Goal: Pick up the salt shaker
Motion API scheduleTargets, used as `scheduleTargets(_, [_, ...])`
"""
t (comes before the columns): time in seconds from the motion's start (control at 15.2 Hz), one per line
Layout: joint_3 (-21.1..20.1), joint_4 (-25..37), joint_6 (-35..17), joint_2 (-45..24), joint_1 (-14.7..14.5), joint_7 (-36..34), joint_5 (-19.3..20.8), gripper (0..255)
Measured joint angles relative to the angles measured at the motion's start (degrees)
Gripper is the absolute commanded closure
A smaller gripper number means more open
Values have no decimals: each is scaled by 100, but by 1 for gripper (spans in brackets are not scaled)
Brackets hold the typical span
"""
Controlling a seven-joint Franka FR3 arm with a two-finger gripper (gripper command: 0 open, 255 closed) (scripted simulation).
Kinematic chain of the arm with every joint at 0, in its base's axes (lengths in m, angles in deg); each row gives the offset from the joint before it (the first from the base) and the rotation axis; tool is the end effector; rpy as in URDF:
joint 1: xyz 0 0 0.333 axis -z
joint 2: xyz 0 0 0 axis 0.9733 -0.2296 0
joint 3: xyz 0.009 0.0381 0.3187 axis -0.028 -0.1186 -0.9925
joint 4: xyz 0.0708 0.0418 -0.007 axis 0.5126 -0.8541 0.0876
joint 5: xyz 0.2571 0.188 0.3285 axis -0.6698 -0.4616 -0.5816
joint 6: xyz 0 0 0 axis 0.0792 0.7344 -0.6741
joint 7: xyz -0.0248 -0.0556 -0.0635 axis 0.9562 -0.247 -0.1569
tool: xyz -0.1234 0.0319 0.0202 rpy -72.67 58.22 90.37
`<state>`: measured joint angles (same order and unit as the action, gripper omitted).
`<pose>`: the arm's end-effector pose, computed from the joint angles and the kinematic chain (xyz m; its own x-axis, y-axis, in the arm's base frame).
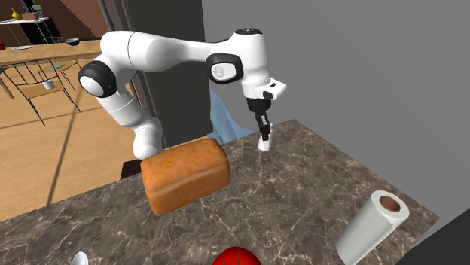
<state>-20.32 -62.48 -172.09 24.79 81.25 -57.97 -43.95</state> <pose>0.4673 -0.3106 0.5907 0.9528 -0.2176 0.2117 -0.2282 -0.9732 0.0268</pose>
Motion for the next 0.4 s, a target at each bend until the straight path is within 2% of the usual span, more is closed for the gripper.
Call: scheduleTargets(0.4, [-5,528,437,-97,-25,29,-50,255])
